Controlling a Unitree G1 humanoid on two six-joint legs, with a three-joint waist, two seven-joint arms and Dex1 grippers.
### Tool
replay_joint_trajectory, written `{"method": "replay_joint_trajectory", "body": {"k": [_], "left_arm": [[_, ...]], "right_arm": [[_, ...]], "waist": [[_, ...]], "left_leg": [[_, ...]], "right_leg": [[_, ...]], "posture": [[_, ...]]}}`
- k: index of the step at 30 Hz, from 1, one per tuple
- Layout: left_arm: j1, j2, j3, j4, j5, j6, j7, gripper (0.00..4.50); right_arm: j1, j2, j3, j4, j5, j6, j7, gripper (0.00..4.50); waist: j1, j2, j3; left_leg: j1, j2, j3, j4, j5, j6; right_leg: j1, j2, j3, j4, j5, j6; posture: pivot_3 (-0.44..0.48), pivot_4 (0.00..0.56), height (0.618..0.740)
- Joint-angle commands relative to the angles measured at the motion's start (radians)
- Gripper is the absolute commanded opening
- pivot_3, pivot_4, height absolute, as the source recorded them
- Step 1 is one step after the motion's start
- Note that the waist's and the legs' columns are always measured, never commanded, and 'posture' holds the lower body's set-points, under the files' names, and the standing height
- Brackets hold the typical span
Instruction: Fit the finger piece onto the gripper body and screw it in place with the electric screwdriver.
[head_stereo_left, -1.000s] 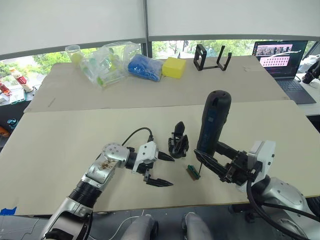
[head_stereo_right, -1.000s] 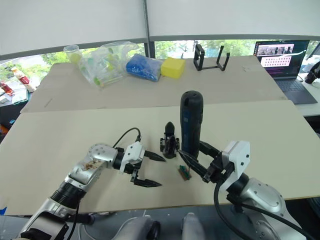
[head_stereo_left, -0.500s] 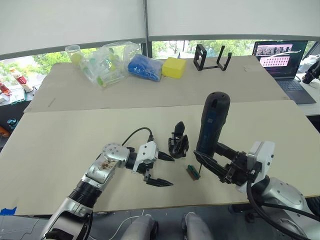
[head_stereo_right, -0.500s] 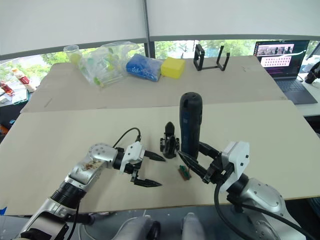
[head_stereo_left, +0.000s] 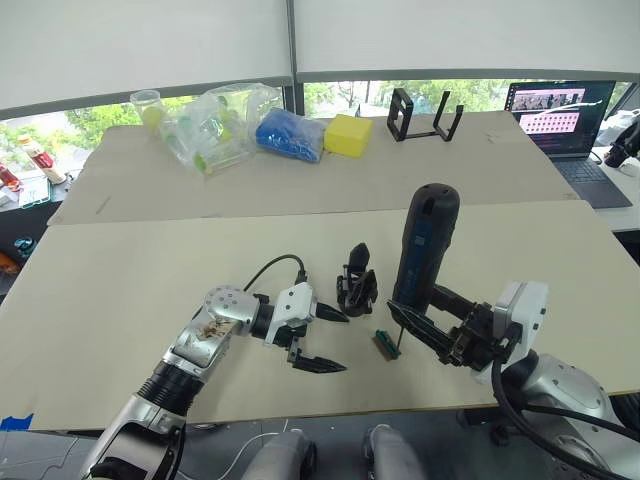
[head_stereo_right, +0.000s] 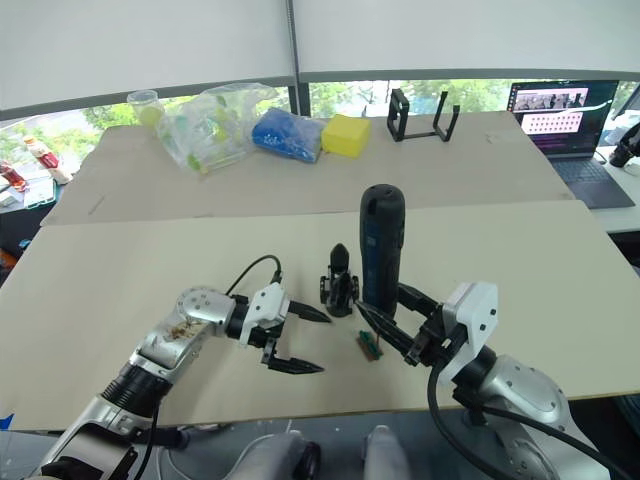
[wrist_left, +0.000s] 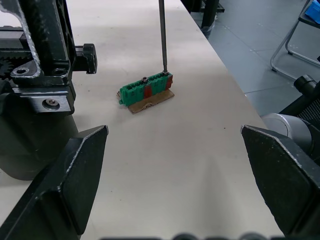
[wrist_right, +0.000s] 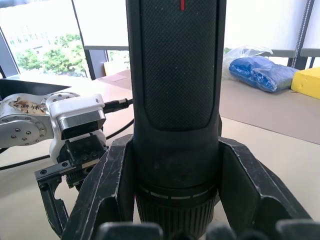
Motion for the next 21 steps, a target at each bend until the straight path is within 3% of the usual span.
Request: {"method": "replay_joint_trajectory", "body": {"k": [1, 21], "left_arm": [[-0.002, 0.006, 0.018, -0.035, -0.017, -0.004, 0.001, 4.5], [0.012, 0.035, 0.04, -0.053, -0.039, 0.028, 0.004, 4.5]], "right_arm": [[-0.017, 0.003, -0.006, -0.031, 0.001, -0.054, 0.011, 1.91], [0.0, 0.017, -0.004, -0.053, -0.021, -0.091, 0.018, 1.91]], "waist": [[0.0, 0.0, 0.0], [0.0, 0.0, 0.0]], "left_leg": [[0.0, 0.0, 0.0, 0.0, 0.0, 0.0], [0.0, 0.0, 0.0, 0.0, 0.0, 0.0]], "right_leg": [[0.0, 0.0, 0.0, 0.0, 0.0, 0.0], [0.0, 0.0, 0.0, 0.0, 0.0, 0.0]], "posture": [[0.0, 0.15, 0.74], [0.0, 0.15, 0.74]]}}
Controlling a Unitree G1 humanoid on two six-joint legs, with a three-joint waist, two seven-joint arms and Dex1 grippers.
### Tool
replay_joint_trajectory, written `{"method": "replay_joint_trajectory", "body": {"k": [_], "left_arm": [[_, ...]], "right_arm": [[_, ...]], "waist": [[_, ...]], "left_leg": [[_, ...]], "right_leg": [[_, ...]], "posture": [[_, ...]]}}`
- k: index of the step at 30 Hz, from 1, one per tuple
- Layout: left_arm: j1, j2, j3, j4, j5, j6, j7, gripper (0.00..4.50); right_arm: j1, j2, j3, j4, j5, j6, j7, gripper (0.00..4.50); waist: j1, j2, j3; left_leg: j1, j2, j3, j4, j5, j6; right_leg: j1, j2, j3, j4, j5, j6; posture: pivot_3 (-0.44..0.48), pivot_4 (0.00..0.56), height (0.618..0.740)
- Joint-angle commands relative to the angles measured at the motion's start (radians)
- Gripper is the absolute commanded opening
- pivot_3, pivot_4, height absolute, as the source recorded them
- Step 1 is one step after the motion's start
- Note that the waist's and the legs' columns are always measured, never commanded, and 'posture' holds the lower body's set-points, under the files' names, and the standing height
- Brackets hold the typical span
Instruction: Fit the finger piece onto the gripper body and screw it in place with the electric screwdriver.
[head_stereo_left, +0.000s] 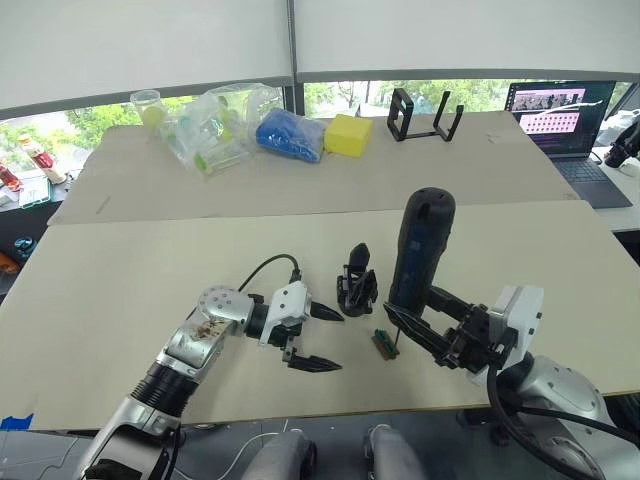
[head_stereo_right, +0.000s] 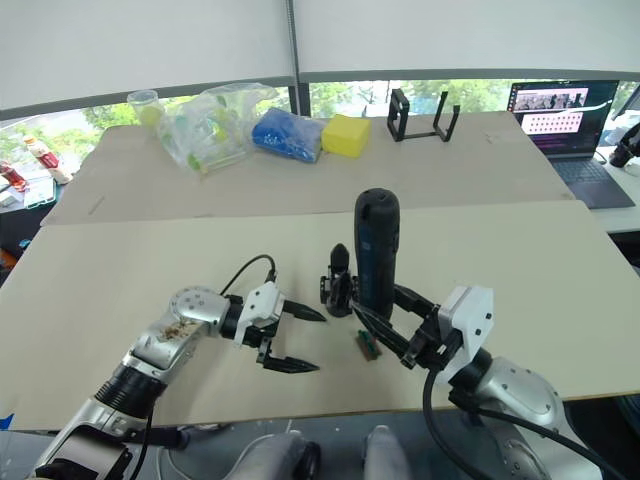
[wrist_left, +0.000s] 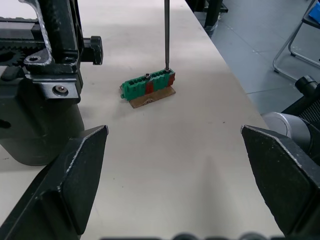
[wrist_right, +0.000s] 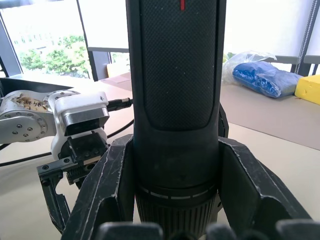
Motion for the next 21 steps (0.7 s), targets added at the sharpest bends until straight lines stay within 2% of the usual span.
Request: {"method": "replay_joint_trajectory", "body": {"k": [1, 8, 13, 21], "left_arm": [[0.004, 0.014, 0.027, -0.038, -0.024, 0.013, 0.002, 4.5], [0.029, 0.05, 0.05, -0.068, -0.055, 0.034, -0.004, 4.5], [0.049, 0.085, 0.084, -0.1, -0.082, 0.055, 0.002, 4.5], [0.072, 0.179, 0.159, -0.127, -0.122, 0.081, -0.021, 4.5]], "right_arm": [[-0.01, -0.005, -0.037, -0.067, 0.028, -0.042, -0.004, 1.91], [-0.042, -0.051, -0.092, -0.112, 0.112, 0.002, -0.033, 1.91], [-0.077, -0.122, -0.143, -0.141, 0.237, 0.046, -0.048, 1.91], [-0.305, -0.328, -0.22, -0.069, 0.612, 0.166, -0.107, 1.91]], "waist": [[0.0, 0.0, 0.0], [-0.001, 0.0, 0.0], [-0.001, 0.0, 0.0], [-0.002, 0.0, 0.0]], "left_leg": [[0.0, 0.0, 0.0, 0.0, 0.0, 0.0], [0.0, 0.0, 0.0, 0.0, 0.0, 0.0], [0.0, 0.0, 0.0, 0.0, 0.0, 0.0], [0.0, 0.001, 0.0, -0.001, 0.0, 0.0]], "right_leg": [[0.0, 0.0, 0.0, 0.0, 0.0, 0.0], [0.0, 0.0, 0.0, 0.0, 0.0, 0.0], [0.0, 0.0, 0.0, 0.0, 0.0, 0.0], [0.0, 0.0, 0.0, -0.001, 0.0, 0.0]], "posture": [[0.0, 0.15, 0.74], [0.0, 0.15, 0.74], [0.0, 0.15, 0.74], [0.0, 0.15, 0.74]]}}
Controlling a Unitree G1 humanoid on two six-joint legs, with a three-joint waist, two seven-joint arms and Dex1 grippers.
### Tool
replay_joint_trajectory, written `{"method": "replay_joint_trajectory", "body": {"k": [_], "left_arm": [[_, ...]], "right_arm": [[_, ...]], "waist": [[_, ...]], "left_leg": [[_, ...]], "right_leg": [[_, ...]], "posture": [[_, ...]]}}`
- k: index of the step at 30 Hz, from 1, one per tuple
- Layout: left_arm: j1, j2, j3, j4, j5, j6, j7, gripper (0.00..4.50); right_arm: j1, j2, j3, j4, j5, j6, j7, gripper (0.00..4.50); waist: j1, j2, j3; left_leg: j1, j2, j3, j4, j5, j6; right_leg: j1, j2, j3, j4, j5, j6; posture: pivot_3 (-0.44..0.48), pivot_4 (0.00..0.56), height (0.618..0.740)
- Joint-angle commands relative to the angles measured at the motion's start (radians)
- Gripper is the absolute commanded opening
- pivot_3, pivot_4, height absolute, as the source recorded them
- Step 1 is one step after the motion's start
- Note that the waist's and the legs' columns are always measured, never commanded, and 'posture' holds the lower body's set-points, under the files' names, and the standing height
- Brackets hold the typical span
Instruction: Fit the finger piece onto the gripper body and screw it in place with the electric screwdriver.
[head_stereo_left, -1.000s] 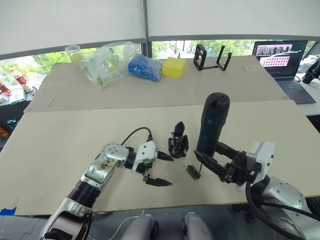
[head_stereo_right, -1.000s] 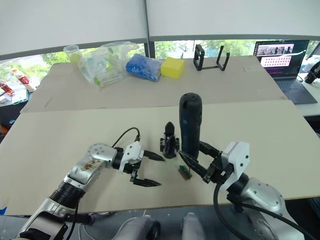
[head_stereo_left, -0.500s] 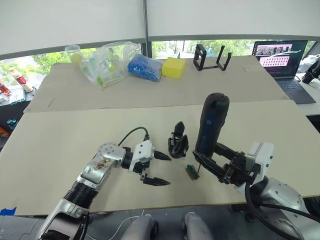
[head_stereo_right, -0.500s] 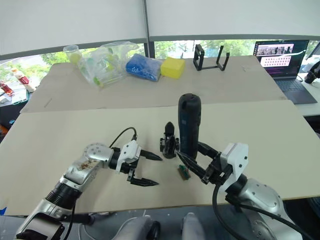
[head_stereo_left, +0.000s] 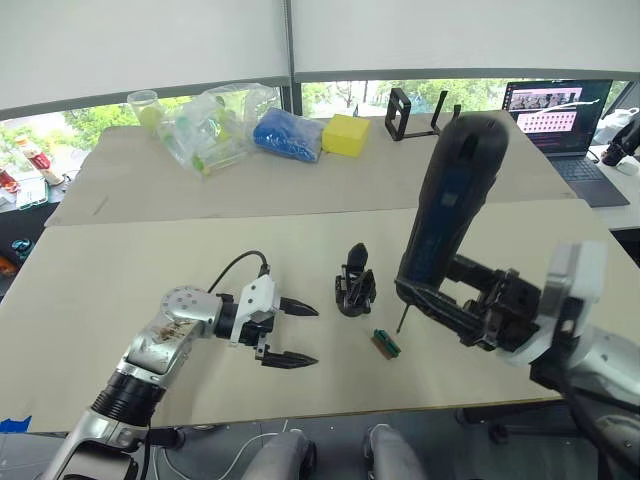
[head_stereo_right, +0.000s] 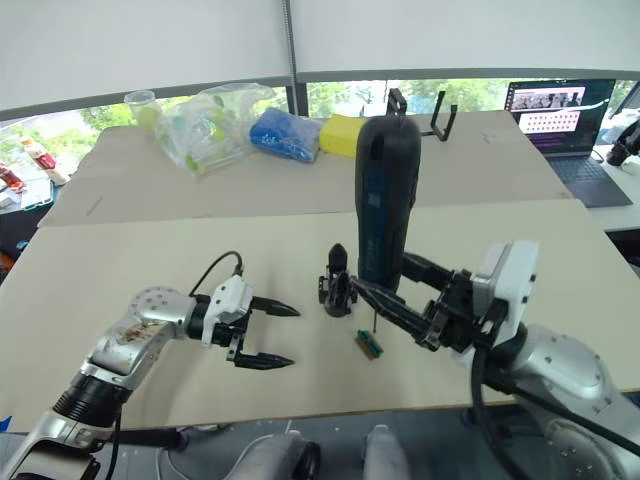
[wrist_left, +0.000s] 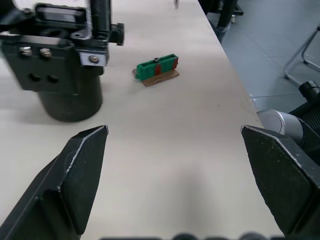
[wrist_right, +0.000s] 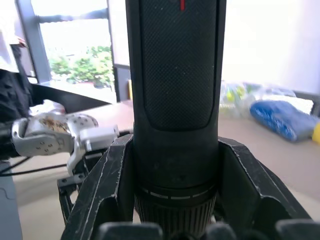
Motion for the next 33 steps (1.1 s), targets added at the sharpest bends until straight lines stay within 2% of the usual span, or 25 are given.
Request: {"method": "replay_joint_trajectory", "body": {"k": [1, 5, 8, 12, 17, 22, 33], "left_arm": [[-0.013, 0.032, 0.046, -0.019, -0.03, 0.011, -0.015, 4.5], [-0.054, 0.041, 0.078, 0.003, -0.054, 0.052, -0.015, 4.5], [-0.088, 0.029, 0.078, 0.025, -0.053, 0.051, -0.008, 4.5], [-0.137, -0.015, 0.054, 0.071, -0.025, 0.033, 0.01, 4.5], [-0.174, -0.056, 0.028, 0.148, 0.019, -0.02, 0.012, 4.5], [-0.212, -0.1, 0.009, 0.214, 0.056, -0.057, 0.019, 4.5], [-0.239, -0.156, -0.015, 0.28, 0.111, -0.113, 0.037, 4.5]], "right_arm": [[-0.102, -0.063, -0.048, 0.024, 0.168, 0.028, -0.008, 1.91], [-0.272, -0.139, -0.013, 0.127, 0.311, 0.095, 0.009, 1.91], [-0.387, -0.155, 0.031, 0.201, 0.368, 0.144, 0.021, 1.91], [-0.564, -0.115, 0.124, 0.296, 0.343, 0.189, 0.041, 1.91], [-0.703, -0.032, 0.214, 0.385, 0.238, 0.21, 0.07, 1.91], [-0.764, 0.054, 0.275, 0.443, 0.099, 0.196, 0.117, 1.91], [-0.784, 0.167, 0.333, 0.506, -0.147, 0.153, 0.256, 1.91]], "waist": [[0.001, 0.0, 0.0], [0.003, -0.001, 0.001], [0.002, -0.003, 0.001], [-0.001, -0.003, 0.001], [-0.002, -0.003, 0.002], [0.0, -0.004, 0.001], [-0.003, -0.003, 0.001]], "left_leg": [[0.0, 0.0, 0.0, 0.0, 0.0, 0.0], [-0.001, -0.001, 0.0, 0.001, -0.001, 0.002], [-0.001, -0.001, 0.0, 0.002, -0.001, 0.002], [-0.002, -0.001, 0.0, 0.002, -0.001, 0.002], [-0.004, -0.001, 0.0, 0.002, -0.001, 0.002], [-0.005, -0.001, 0.0, 0.003, -0.001, 0.002], [-0.006, -0.001, 0.0, 0.003, -0.001, 0.002]], "right_leg": [[0.0, 0.0, 0.0, 0.0, 0.0, 0.0], [0.001, -0.005, -0.001, -0.001, 0.0, 0.0], [0.001, -0.006, -0.001, -0.001, 0.0, 0.0], [0.0, -0.007, -0.002, -0.001, 0.0, 0.0], [-0.002, -0.007, -0.002, -0.001, 0.0, 0.0], [-0.002, -0.007, -0.002, -0.001, 0.0, 0.0], [-0.005, -0.007, -0.002, 0.0, 0.0, 0.0]], "posture": [[0.0, 0.15, 0.74], [0.0, 0.15, 0.74], [0.0, 0.15, 0.74], [0.0, 0.15, 0.74], [0.0, 0.15, 0.74], [0.0, 0.15, 0.74], [0.0, 0.15, 0.74]]}}
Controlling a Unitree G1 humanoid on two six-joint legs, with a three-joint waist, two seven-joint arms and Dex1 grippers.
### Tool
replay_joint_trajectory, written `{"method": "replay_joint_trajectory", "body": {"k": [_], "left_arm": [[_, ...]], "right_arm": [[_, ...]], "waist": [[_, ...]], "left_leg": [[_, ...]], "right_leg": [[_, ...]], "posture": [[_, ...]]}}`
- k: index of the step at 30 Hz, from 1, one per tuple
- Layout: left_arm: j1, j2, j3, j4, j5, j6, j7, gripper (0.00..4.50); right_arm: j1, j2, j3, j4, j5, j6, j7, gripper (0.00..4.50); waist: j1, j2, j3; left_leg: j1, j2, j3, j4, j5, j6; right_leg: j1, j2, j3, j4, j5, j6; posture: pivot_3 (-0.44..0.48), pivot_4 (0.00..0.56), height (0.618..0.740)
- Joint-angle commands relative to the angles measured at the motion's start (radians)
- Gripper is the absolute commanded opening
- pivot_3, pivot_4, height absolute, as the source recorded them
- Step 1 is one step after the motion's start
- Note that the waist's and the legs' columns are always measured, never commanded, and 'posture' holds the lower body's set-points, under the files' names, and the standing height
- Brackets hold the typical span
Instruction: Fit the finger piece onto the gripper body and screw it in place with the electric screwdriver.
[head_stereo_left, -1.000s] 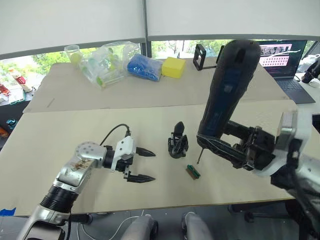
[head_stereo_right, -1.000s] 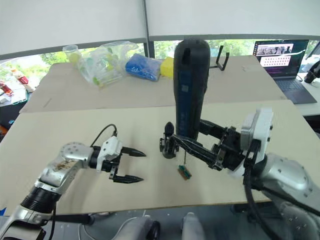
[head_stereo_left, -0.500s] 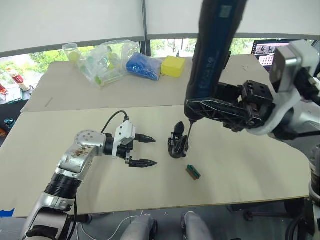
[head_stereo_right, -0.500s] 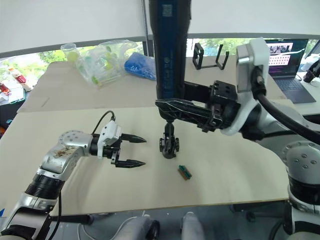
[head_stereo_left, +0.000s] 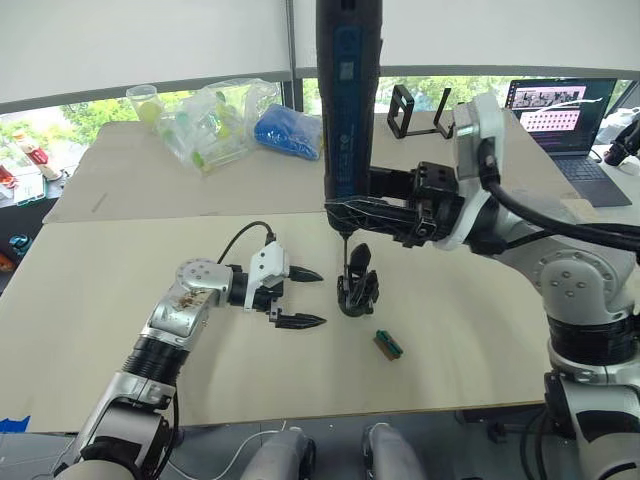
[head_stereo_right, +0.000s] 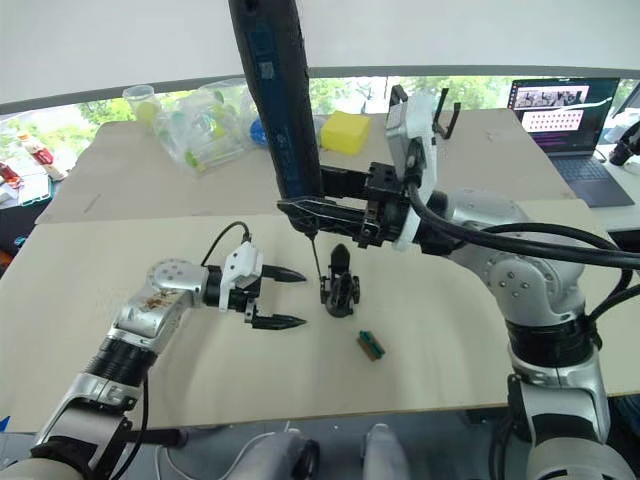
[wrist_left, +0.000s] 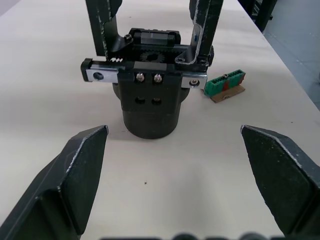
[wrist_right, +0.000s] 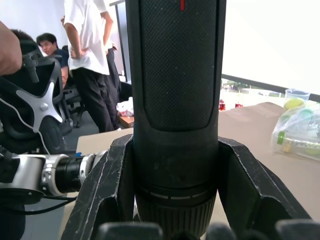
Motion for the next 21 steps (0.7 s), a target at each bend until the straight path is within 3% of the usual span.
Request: {"method": "replay_joint_trajectory", "body": {"k": [1, 21], "left_arm": [[-0.025, -0.012, -0.006, 0.005, 0.018, -0.027, 0.008, 4.5], [-0.077, -0.077, -0.021, 0.101, 0.072, -0.096, 0.015, 4.5]], "right_arm": [[-0.039, 0.02, -0.014, -0.018, -0.052, -0.058, 0.047, 1.91], [-0.013, 0.052, -0.02, -0.009, -0.138, -0.019, 0.113, 1.91]], "waist": [[0.0, 0.0, 0.0], [-0.002, 0.0, 0.0]], "left_leg": [[0.0, 0.0, 0.0, 0.0, 0.0, 0.0], [0.0, 0.0, 0.0, 0.0, 0.0, 0.0]], "right_leg": [[0.0, 0.0, 0.0, 0.0, 0.0, 0.0], [-0.001, 0.001, 0.0, 0.001, 0.0, 0.0]], "posture": [[0.0, 0.15, 0.74], [0.0, 0.15, 0.74]]}}
